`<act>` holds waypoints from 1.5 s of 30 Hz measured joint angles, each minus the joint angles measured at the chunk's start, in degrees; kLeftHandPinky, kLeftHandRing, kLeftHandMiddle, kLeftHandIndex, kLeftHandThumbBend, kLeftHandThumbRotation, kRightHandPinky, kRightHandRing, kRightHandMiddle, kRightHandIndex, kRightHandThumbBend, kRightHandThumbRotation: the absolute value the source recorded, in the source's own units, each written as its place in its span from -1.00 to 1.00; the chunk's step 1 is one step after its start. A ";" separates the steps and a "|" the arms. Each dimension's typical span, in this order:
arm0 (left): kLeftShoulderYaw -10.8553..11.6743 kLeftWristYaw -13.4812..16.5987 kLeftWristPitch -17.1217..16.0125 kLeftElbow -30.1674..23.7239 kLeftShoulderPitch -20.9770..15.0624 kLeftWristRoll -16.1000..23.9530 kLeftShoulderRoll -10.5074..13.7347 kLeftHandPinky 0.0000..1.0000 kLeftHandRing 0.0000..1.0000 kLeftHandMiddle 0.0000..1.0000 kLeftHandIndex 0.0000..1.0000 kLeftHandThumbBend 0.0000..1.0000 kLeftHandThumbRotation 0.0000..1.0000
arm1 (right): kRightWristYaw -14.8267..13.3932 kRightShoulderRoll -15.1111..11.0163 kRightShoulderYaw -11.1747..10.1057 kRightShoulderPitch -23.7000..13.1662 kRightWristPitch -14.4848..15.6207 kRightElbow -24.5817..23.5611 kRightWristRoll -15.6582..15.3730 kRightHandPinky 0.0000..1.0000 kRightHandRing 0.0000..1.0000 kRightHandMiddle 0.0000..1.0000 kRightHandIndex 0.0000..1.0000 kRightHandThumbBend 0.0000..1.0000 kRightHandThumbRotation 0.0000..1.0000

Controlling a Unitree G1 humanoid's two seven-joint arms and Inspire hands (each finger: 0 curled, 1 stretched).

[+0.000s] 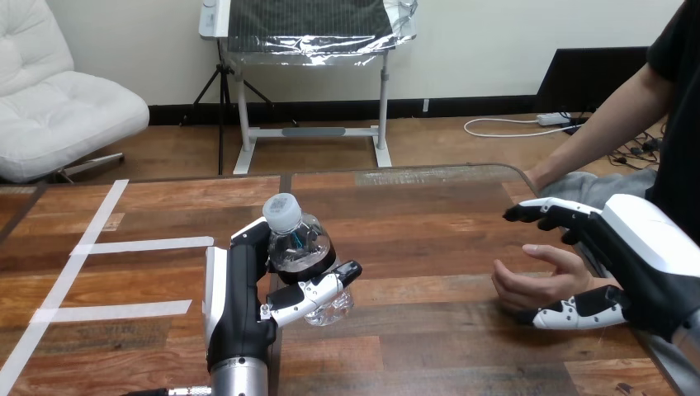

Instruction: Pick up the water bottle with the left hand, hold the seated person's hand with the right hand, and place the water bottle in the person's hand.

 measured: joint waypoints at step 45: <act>0.27 -0.68 -1.59 0.00 0.20 -0.12 0.02 -0.19 -0.15 -0.09 -0.04 0.34 -1.00 | 3.38 -4.83 3.67 -7.17 10.61 6.24 -11.32 0.53 0.67 0.67 0.59 0.70 -1.00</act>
